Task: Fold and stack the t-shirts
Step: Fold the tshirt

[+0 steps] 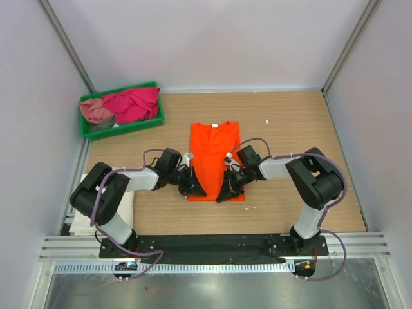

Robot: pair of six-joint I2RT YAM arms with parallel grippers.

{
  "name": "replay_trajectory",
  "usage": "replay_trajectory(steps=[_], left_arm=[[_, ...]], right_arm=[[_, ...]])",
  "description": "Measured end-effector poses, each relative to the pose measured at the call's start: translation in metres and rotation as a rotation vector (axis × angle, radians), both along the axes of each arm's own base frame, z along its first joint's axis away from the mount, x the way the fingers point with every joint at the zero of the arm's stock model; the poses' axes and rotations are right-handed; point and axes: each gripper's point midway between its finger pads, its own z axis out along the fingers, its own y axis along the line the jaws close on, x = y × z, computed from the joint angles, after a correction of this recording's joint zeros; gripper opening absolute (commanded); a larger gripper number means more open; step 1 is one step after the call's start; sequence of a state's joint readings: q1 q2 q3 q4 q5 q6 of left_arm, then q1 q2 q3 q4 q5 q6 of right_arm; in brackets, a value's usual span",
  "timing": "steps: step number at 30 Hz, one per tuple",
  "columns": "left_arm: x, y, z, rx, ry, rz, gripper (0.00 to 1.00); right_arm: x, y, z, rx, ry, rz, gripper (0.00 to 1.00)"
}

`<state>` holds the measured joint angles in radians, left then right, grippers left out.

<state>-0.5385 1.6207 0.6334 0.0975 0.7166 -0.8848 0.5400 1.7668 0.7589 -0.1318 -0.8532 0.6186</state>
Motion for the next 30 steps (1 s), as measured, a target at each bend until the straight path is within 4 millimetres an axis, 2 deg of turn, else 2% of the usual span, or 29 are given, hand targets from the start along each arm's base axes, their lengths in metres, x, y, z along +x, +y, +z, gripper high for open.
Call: replay_trajectory(steps=[10,13,17,21,30], left_arm=[[-0.005,0.008,-0.019,0.045,0.025,0.021,0.0],[-0.011,0.012,-0.029,0.065,0.053,0.029,0.0],[-0.011,0.012,-0.03,0.055,0.051,0.031,0.0],[-0.01,0.014,-0.03,0.046,0.054,0.043,0.0],[-0.01,0.018,-0.031,0.038,0.06,0.047,0.0]], right_arm=[[0.002,0.012,-0.005,0.044,0.02,0.058,0.01],[0.001,0.009,-0.01,0.031,0.015,0.068,0.01],[-0.002,0.001,-0.016,0.014,0.015,0.064,0.01],[-0.007,-0.018,-0.018,-0.006,0.007,0.033,0.01],[-0.005,-0.08,-0.019,-0.057,0.058,-0.198,0.02]])
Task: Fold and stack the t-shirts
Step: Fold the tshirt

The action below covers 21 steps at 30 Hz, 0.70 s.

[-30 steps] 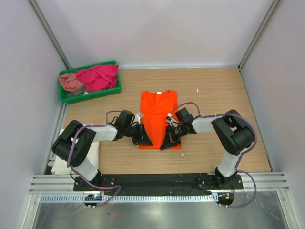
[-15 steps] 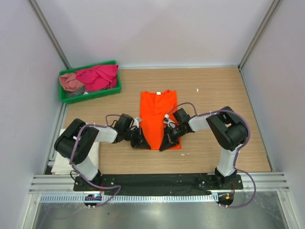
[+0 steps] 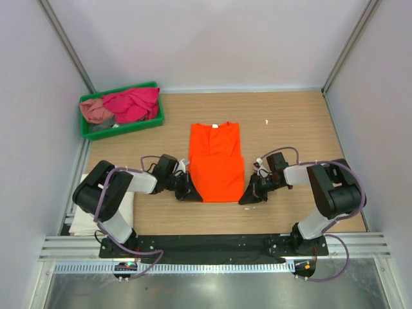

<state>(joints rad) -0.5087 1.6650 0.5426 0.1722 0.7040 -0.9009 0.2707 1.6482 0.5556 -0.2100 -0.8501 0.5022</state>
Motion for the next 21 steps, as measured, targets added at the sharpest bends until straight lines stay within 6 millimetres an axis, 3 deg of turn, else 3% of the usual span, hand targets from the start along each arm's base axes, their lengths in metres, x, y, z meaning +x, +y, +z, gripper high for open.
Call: replay_trajectory(steps=[7,10,11,13,15,18,21], left_arm=[[-0.003,0.005,0.007,0.011,-0.026,-0.02,0.27],[-0.005,0.011,0.014,0.045,-0.052,-0.027,0.36],[-0.006,0.013,0.018,0.056,-0.063,-0.03,0.38],[-0.004,0.016,0.033,0.065,-0.104,-0.037,0.46],[0.001,0.016,0.053,0.062,-0.16,-0.04,0.47],[0.017,0.017,0.08,0.068,-0.251,-0.044,0.47],[0.029,0.029,0.084,0.106,-0.28,-0.022,0.47]], right_arm=[[-0.002,-0.038,0.001,-0.127,0.037,-0.197,0.04],[0.002,-0.048,0.01,-0.187,-0.016,-0.251,0.25],[0.006,-0.049,0.014,-0.191,-0.042,-0.263,0.39],[0.014,-0.048,0.026,-0.176,-0.102,-0.288,0.45],[0.023,-0.044,0.032,-0.152,-0.144,-0.295,0.47],[0.021,-0.032,0.025,-0.152,-0.142,-0.256,0.46],[0.013,-0.016,0.016,-0.166,-0.129,-0.197,0.45]])
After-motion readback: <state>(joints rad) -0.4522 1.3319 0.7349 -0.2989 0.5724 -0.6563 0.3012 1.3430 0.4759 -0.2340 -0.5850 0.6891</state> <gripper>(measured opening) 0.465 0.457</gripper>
